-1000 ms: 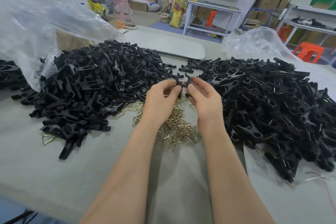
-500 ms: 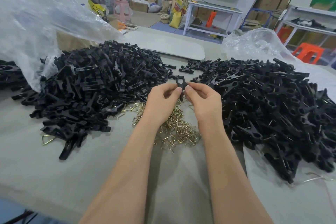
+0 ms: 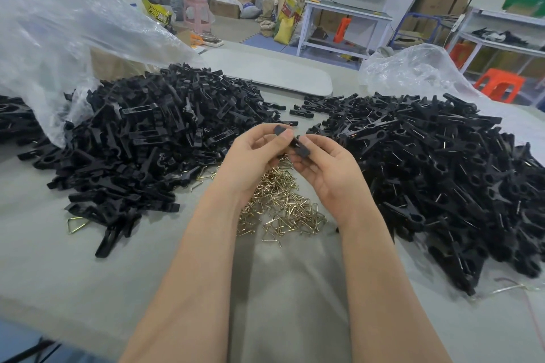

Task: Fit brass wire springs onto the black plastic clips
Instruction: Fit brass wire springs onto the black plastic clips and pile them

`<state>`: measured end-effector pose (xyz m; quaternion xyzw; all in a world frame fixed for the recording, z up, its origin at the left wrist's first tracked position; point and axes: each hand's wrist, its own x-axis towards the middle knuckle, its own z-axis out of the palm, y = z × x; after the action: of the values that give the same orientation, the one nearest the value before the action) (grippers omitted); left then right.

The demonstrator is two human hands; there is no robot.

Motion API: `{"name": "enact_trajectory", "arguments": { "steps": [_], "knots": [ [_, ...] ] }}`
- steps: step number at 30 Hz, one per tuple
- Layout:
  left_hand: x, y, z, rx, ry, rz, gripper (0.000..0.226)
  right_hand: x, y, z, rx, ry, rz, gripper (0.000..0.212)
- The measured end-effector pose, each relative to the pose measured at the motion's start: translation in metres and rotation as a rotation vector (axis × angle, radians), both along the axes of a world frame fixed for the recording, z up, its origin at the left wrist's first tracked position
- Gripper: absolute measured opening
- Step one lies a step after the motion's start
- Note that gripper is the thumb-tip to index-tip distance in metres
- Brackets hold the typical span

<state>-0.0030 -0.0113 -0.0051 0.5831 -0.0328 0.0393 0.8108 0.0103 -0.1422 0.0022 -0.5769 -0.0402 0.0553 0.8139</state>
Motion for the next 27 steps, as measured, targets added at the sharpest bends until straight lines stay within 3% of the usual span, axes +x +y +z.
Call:
{"name": "enact_trajectory", "arguments": {
  "steps": [2, 5, 8, 12, 18, 24, 27],
  "knots": [
    [0.001, 0.003, 0.002, -0.251, 0.019, 0.076, 0.011, 0.001, 0.002, -0.004, -0.266, -0.016, -0.11, 0.031],
    [0.004, 0.012, 0.003, -0.738, 0.078, 0.171, 0.022, -0.002, 0.005, -0.011, -1.044, -0.151, -0.068, 0.046],
    [0.004, 0.016, 0.005, -0.952, 0.132, 0.228, 0.021, -0.006, 0.023, -0.024, -1.345, -0.195, 0.053, 0.048],
    [0.001, 0.017, 0.004, -1.072, 0.177, 0.201, 0.016, -0.008, 0.033, -0.026, -1.269, -0.325, -0.105, 0.02],
    [-0.001, 0.018, 0.006, -1.144, 0.139, 0.109, 0.042, -0.006, 0.019, -0.012, -0.837, -0.269, -0.092, 0.018],
    [-0.001, 0.016, 0.004, -1.123, 0.171, 0.101, 0.035, -0.005, 0.014, -0.009, -0.844, -0.33, -0.077, 0.015],
    [0.003, 0.015, 0.001, -0.953, 0.208, 0.166, 0.034, -0.005, 0.014, -0.009, -0.831, -0.284, -0.04, 0.015]
  ]
}}
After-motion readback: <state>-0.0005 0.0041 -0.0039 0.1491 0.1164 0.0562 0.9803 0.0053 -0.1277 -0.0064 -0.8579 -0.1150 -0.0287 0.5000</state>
